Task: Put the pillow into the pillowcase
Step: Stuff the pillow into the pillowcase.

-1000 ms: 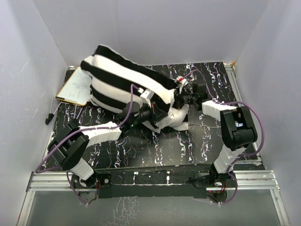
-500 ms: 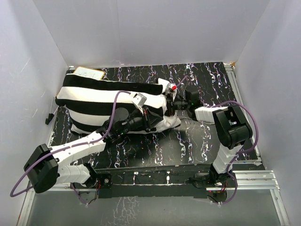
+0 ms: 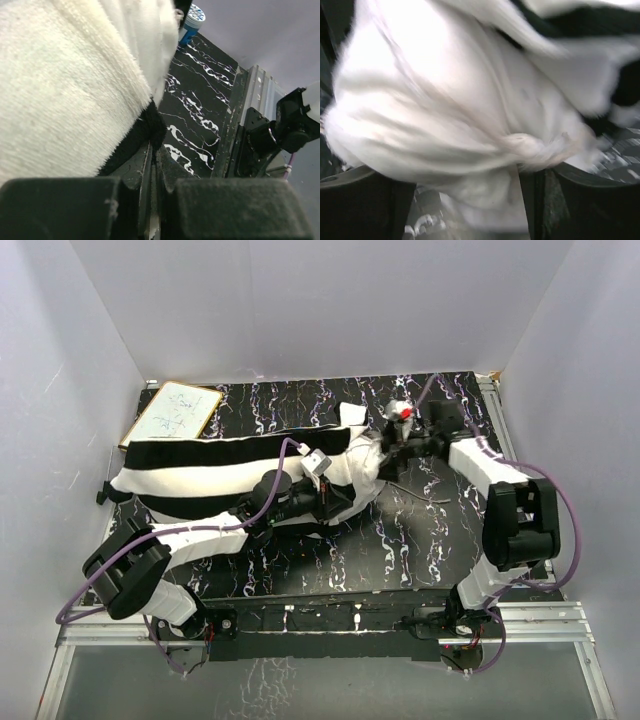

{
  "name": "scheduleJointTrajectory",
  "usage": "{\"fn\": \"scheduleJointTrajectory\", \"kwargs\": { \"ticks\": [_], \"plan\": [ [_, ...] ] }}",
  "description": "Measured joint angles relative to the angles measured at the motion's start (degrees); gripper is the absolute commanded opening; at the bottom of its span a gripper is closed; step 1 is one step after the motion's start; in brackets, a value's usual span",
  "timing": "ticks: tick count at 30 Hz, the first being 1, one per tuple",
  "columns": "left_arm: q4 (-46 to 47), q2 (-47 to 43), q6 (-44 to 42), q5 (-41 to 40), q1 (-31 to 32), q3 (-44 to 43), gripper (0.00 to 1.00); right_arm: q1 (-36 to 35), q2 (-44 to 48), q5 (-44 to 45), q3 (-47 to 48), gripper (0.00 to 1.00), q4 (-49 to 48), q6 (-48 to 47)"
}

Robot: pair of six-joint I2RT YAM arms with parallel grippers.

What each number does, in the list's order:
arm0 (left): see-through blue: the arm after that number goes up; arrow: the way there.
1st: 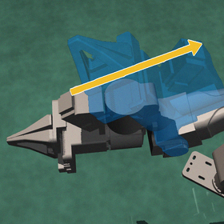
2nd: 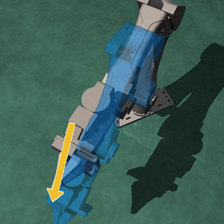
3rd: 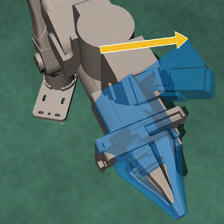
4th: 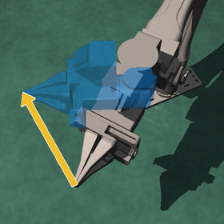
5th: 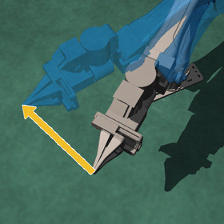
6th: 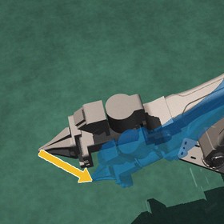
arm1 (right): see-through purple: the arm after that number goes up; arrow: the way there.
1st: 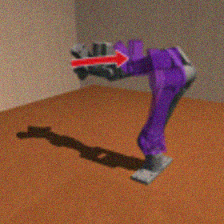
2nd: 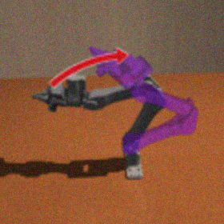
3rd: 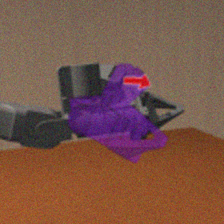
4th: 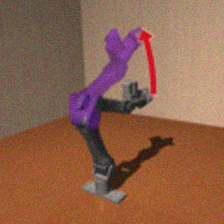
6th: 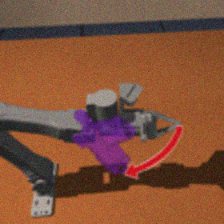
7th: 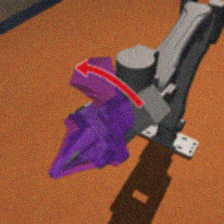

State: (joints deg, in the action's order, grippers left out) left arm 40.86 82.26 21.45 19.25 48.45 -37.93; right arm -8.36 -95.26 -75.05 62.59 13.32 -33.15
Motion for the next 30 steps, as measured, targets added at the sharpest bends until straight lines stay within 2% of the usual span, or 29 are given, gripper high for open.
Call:
{"fn": "scheduleJointTrajectory", "kwargs": {
  "ticks": [3,7,10,13,15,16,17,18,19,21,25,30],
  "plan": [
    [0.57,0.0,0.09,1.36,-0.24,0.46,0.0,7.96,1.03,0.09,5.35,0.88,18.29,-16.57],
    [0.68,-0.07,0.15,2.84,-0.42,1.31,0.0,14.14,2.12,0.17,9.31,0.95,35.12,-32.59],
    [0.59,-0.09,0.17,3.43,-0.63,1.22,0.0,13.31,2.89,-1.18,9.73,0.97,38.82,-36.22],
    [-0.42,-0.2,0.2,3.96,-0.83,0.61,0.0,10.64,2.93,-2.03,9.27,0.97,35.6,-33.79],
    [-1.66,-0.22,0.2,4.24,-0.96,-0.35,0.0,7.02,3.5,-2.43,6.54,0.85,28.52,-28.65],
    [-2.4,-0.24,0.2,4.42,-1.01,-0.87,0.0,4.42,4.35,-2.01,3.15,0.65,21.35,-23.26],
    [-3.43,-0.24,0.22,4.76,-1.05,-1.77,0.0,2.1,5.22,-1.44,-0.61,0.39,13.73,-16.87],
    [-4.59,-0.28,0.26,5.33,-1.05,-2.84,0.0,0.07,6.03,-0.42,-4.48,0.21,5.35,-11.1],
    [-5.92,-0.37,0.42,5.9,-1.11,-4.17,0.0,-1.88,6.75,1.09,-8.87,0.1,-4.5,-4.39],
    [-9.05,-0.48,0.5,7.32,-1.25,-7.87,0.0,-4.07,6.73,4.2,-15.19,0.08,-21.68,8.63],
    [-14.58,0.46,-0.09,9.94,-1.62,-19.45,0.0,-5.62,5.07,9.7,-20.35,0.08,-47.98,30.49],
    [-13.97,7.87,0.7,13.2,-3.37,-33.07,0.0,-8.2,1.66,16.81,-21.62,0.08,-72.48,55.23]
  ]
}}
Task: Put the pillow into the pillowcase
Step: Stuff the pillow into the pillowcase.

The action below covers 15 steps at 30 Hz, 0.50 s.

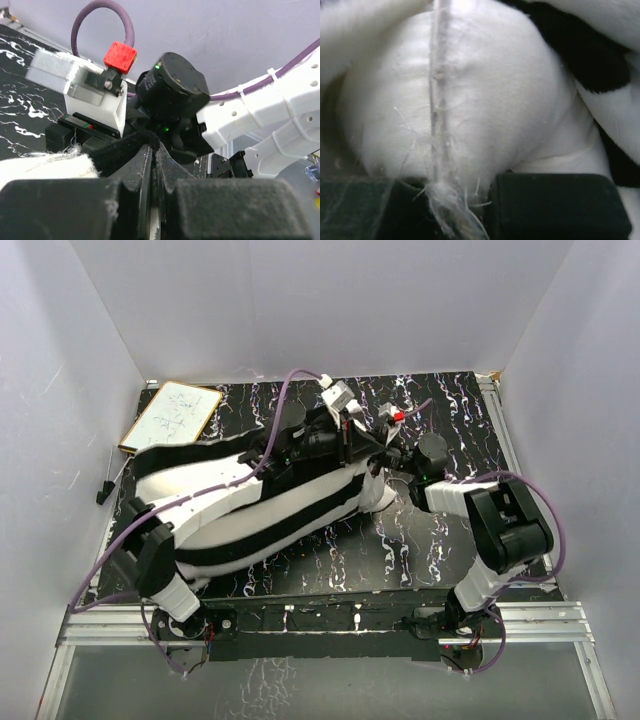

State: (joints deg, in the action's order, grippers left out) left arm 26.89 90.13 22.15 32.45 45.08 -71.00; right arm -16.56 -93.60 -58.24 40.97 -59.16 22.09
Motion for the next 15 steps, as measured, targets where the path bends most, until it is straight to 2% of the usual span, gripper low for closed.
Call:
{"fn": "scheduleJointTrajectory", "kwargs": {
  "ticks": [3,6,8,11,15],
  "plan": [
    [1.97,4.9,1.92,1.99,-0.9,-1.86,0.0,-0.46,-4.5,3.04,0.0,0.08,-11.28,15.28],
    [5.22,11.15,5.55,6.01,-1.73,-5.73,0.0,-0.52,-6.84,6.67,0.0,0.08,-15.54,24.98],
    [6.49,15.67,8.39,9.31,-2.82,-11.23,0.0,-0.28,-6.95,9.27,0.0,0.08,-16.22,28.65],
    [6.82,23.12,12.85,14.25,-5.42,-23.37,0.0,2.01,-6.86,13.27,0.26,0.08,-18.08,34.16],
    [3.5,38.58,17.4,19.45,-7.96,-51.12,0.0,8.79,-6.84,14.16,6.01,0.08,-19.19,41.2]
  ]
}}
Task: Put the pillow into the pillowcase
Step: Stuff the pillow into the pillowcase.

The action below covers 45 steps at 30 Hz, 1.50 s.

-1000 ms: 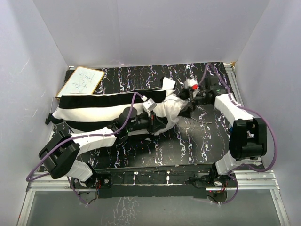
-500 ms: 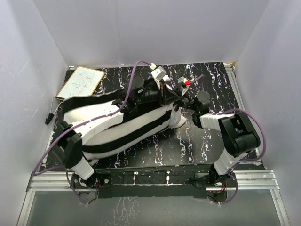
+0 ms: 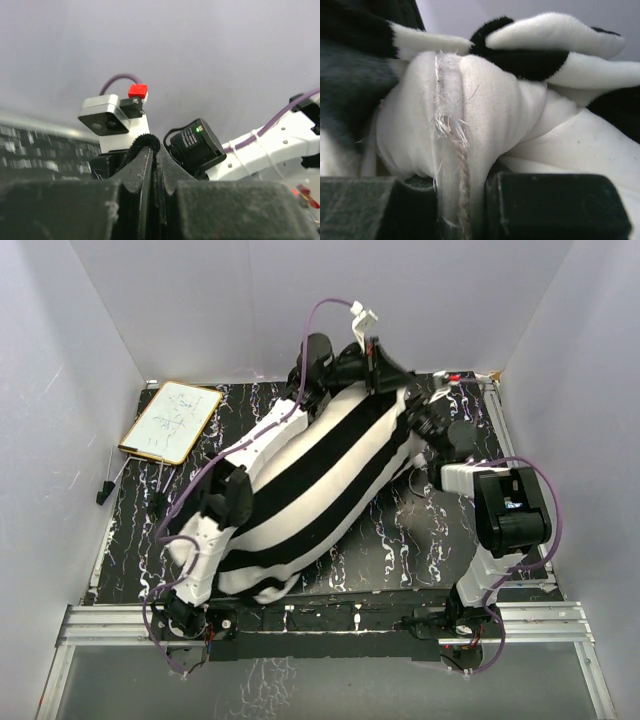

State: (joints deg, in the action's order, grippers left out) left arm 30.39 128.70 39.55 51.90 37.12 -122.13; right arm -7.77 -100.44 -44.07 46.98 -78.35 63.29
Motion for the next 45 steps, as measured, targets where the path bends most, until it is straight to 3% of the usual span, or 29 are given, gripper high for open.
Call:
{"fn": "scheduleJointTrajectory", "kwargs": {
  "ticks": [2,4,12,16,19,21,23,29,32,40,45],
  "plan": [
    [-2.69,8.63,1.01,0.17,-0.26,-17.59,0.0,3.65,0.22,-1.16,4.85,0.08,0.48,0.79],
    [-2.49,12.76,1.4,-2.05,-0.37,-27.28,0.0,5.88,1.73,-3.04,9.81,0.08,4.59,-2.19],
    [2.12,5.46,0.5,-9.01,-1.88,-25.03,0.0,5.68,3.58,-13.25,35.39,0.08,33.18,-23.78],
    [3.3,3.91,-1.16,-12.26,-2.54,-26.49,0.0,2.23,1.2,-12.37,57.11,0.08,62.9,-47.21],
    [5.92,0.68,-2.1,-14.21,-4.2,-25.79,0.0,-3.8,-4.15,-5.25,78.47,0.08,87.97,-69.13],
    [7.98,-3.28,-1.86,-13.64,-5.75,-21.53,0.0,-8.48,-5.7,1.57,86.51,0.08,98.77,-81.79],
    [10.43,-10.21,-1.22,-11.1,-6.97,-11.34,0.0,-12.57,-3.52,7.74,85.42,0.08,104.48,-91.89],
    [14.4,-33.99,-1.81,-5.92,-6.56,31.12,0.0,-18.6,13.75,13.09,52.57,0.08,107.54,-109.22],
    [14.34,-42.51,-2.49,-5.86,-6.69,45.79,0.0,-21.49,16.46,11.74,43.76,0.08,108.61,-114.77],
    [8.63,-61.68,-2.58,-9.16,-7.08,59.67,0.0,-29.99,15.91,8.41,41.05,0.08,104.43,-114.18],
    [-2.1,-76.96,-4.28,-12.09,-6.73,69.09,0.04,-34.62,9.11,5.03,41.57,0.08,101.33,-110.95]
  ]
}}
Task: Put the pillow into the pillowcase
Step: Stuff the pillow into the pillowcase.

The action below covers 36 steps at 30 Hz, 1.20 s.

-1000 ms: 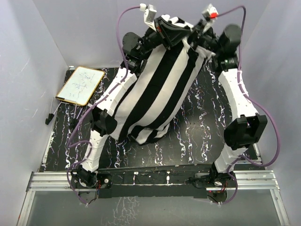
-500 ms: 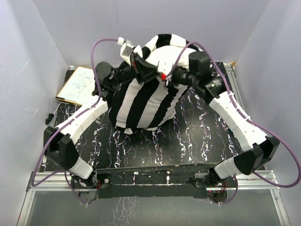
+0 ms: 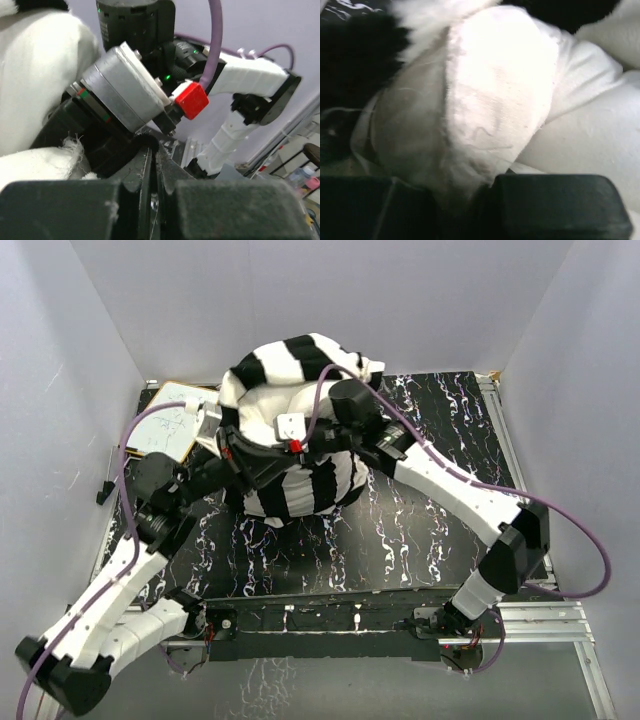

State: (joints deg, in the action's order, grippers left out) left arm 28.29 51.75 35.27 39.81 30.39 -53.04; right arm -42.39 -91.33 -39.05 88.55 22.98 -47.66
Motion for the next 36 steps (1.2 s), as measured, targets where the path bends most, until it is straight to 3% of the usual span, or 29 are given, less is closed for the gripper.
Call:
{"fn": "scheduleJointTrajectory", "kwargs": {
  "ticks": [5,9,12,17,23,27,30,32,36],
  "plan": [
    [-21.0,-10.71,-5.9,-8.83,0.79,1.79,0.28,-1.75,-3.13,-1.53,-1.92,0.08,-1.14,1.18],
    [-37.81,-13.99,-11.28,-17.81,2.05,-7.65,0.41,-1.81,-4.92,-0.37,-1.7,0.08,-0.94,1.97],
    [-48.28,-9.64,-15.17,-23.1,2.08,-21.44,0.47,-1.77,-5.99,0.7,0.46,0.08,-0.22,2.93],
    [-59.12,-0.48,-23.08,-29.81,2.08,-40.89,0.68,-1.51,-8.13,1.81,5.51,0.08,2.86,3.26],
    [-66.66,11.93,-37.05,-36.39,2.1,-50.8,0.83,-1.36,-8.63,1.79,7.34,0.08,4.55,3.23],
    [-65.05,22.53,-47.04,-43.12,2.1,-51.95,0.86,-1.18,-8.22,2.25,6.67,0.08,6.16,3.06],
    [-63.06,28.3,-51.17,-47.67,2.1,-54.14,0.81,-1.2,-8.15,2.16,5.51,0.08,6.97,2.69],
    [-62.23,31.1,-53.37,-50.31,2.1,-55.43,0.76,-1.31,-7.82,1.9,5.2,0.08,6.88,2.64],
    [-63.17,33.44,-55.89,-51.56,2.27,-55.54,0.77,-1.07,-6.95,2.03,5.03,0.08,6.84,2.8]
  ]
}}
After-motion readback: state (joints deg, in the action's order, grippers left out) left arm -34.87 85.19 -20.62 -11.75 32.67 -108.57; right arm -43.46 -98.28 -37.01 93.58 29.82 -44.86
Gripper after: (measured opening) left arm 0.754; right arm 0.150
